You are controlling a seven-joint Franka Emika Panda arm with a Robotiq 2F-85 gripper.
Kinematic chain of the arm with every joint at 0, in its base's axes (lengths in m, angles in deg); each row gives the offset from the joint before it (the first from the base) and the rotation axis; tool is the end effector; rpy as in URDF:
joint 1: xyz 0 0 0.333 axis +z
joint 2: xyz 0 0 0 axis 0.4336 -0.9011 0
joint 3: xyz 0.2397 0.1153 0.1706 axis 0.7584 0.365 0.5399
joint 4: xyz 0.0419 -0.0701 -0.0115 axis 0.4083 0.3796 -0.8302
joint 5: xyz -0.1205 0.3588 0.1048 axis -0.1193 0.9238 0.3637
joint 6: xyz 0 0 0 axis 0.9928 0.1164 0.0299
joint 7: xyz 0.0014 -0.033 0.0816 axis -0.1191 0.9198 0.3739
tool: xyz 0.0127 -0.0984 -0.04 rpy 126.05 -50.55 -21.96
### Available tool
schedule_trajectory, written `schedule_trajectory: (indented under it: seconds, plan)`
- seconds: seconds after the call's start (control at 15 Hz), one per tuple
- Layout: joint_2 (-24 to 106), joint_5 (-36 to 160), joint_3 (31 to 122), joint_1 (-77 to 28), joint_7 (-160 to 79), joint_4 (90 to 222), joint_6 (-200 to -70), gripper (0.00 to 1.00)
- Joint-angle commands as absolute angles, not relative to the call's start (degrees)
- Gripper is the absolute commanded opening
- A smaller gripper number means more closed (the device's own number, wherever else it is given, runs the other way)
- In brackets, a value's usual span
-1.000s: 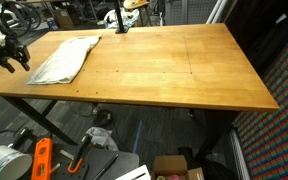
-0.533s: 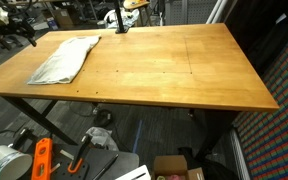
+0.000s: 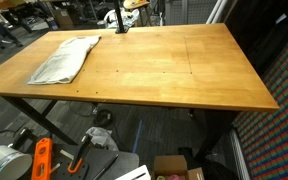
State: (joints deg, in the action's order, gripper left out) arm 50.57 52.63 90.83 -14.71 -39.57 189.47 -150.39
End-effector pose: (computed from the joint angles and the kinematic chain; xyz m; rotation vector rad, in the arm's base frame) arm 0.5328 0.2114 0.3631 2.9755 0.7039 0.4942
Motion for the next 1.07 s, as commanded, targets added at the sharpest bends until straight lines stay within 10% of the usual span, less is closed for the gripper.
schedule_trajectory:
  seconds: [0.0,1.0]
  plan:
    - [40.8,47.1,88.9,-13.0,-43.4,175.4,-143.5,1.0]
    - [20.6,48.5,85.0,-13.7,-32.8,150.5,-123.1,1.0]
